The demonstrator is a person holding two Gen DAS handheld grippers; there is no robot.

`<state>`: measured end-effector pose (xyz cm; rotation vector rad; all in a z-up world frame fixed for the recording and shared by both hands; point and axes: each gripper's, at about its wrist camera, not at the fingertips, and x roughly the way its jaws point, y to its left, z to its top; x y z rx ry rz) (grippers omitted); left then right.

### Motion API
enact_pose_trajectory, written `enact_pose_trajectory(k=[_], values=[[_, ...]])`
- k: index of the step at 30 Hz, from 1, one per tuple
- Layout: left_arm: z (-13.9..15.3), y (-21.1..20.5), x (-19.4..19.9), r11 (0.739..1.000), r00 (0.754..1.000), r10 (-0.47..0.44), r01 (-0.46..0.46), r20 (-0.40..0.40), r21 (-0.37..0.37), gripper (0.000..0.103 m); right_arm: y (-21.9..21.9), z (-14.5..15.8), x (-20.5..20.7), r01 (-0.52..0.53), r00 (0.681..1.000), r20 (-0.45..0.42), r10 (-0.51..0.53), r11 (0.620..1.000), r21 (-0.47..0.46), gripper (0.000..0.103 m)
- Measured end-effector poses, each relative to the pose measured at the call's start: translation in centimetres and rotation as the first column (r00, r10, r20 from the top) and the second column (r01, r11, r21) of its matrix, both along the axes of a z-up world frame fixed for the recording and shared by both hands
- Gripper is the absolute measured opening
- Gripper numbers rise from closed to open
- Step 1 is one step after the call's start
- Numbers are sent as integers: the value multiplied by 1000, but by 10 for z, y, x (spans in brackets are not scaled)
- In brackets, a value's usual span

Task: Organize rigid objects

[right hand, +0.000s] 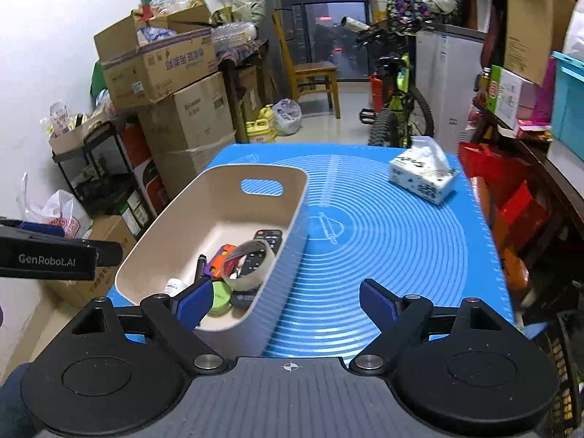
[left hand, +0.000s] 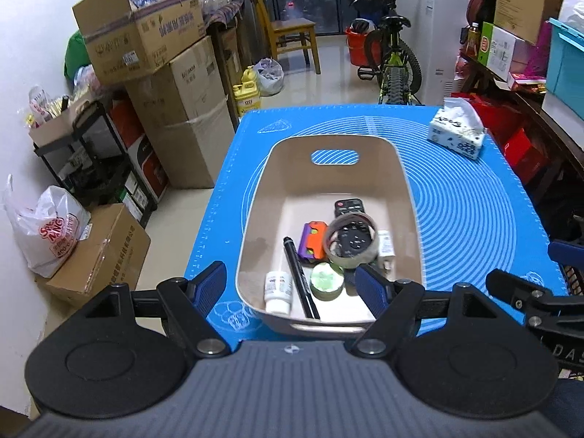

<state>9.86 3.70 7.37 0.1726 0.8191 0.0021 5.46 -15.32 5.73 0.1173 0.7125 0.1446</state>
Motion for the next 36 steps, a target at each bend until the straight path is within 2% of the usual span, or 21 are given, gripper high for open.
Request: enact_pose_trajectory(k=[8,13,17,21,36], values=[[14,-29,-49,999,999,-36,36,33,22,79,-30,24,-57,58,998,41,-57,998,-16,90],[15,-43,-80,998,996,-64,63,57,21,86,-38,34,-91,84,995,54,-82,996,-27,91],[16,-53,-101,995,993,-96,93,62,47,86,-42,37,-115,98,994,57,-97,995,-17,93],[18,-52,-117,996,993,-88,86,75,25,87,-46,40,-134,109,993,48,-109,994,-12,94],[19,-29,-161,997,994,-71,69,88,26,90,-44,51,-186,97,995,40,-96,995,-28,96]])
